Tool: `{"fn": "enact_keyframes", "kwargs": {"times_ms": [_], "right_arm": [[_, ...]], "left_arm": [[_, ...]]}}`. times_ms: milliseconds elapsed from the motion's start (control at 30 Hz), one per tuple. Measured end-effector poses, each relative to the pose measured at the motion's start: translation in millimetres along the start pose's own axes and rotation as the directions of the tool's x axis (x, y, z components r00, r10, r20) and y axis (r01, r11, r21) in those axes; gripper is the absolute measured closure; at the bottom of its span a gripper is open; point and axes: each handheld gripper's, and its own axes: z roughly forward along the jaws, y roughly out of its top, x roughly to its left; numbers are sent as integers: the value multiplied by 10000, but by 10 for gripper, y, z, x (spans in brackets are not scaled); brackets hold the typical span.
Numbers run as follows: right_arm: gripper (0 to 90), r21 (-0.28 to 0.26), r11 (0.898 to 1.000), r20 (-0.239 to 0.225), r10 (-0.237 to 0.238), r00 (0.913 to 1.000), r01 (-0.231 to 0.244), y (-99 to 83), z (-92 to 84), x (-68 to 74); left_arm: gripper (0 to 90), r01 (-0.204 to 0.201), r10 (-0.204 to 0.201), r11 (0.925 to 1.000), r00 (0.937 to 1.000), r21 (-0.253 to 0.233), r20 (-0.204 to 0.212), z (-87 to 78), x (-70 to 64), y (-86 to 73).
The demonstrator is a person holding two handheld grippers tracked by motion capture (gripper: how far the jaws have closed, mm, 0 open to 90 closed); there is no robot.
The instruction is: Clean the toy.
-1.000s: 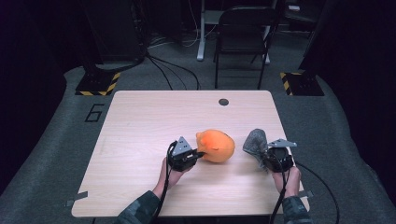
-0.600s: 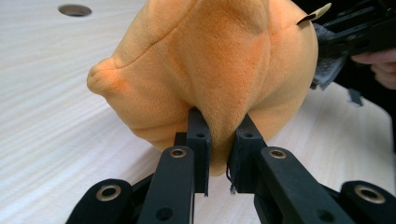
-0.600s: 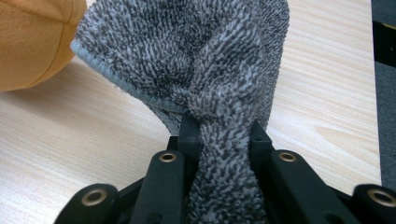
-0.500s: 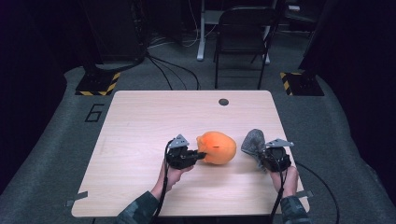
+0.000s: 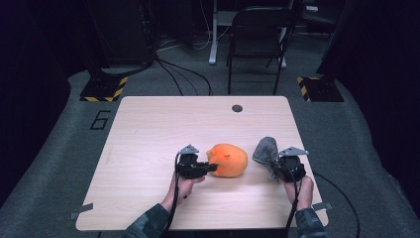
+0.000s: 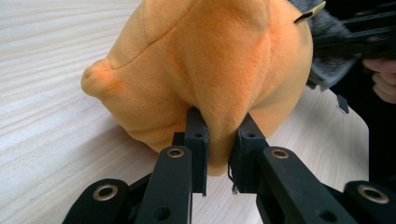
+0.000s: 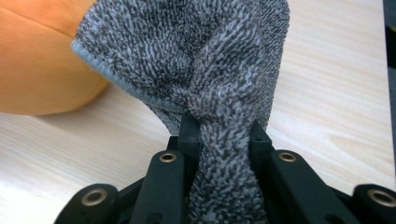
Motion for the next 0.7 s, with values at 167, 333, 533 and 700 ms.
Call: {"fn": "enact_keyframes", "kwargs": {"times_ms": [167,333,533,700], "right_arm": [[747,-548,9979,-410,-360,9985,337,121,-124,98],[749,-872,9940,-698,-728,9949,666,196,-208,262],[749,-1463,9737,-1123,-1919,9750,1748,342,-356,672],[748,-1198,9514,-1210,-2977,9470,2837,401,-211,1087]], "left_arm": [[786,129,-129,9999,9999,2,28,1,20,4],[783,138,-139,9999,9999,-26,-23,2,7,-2],[780,98,-98,10000,9999,-9,-77,1,3,-2],[779,-45,45,10000,10000,37,-45,2,-5,0]]}}
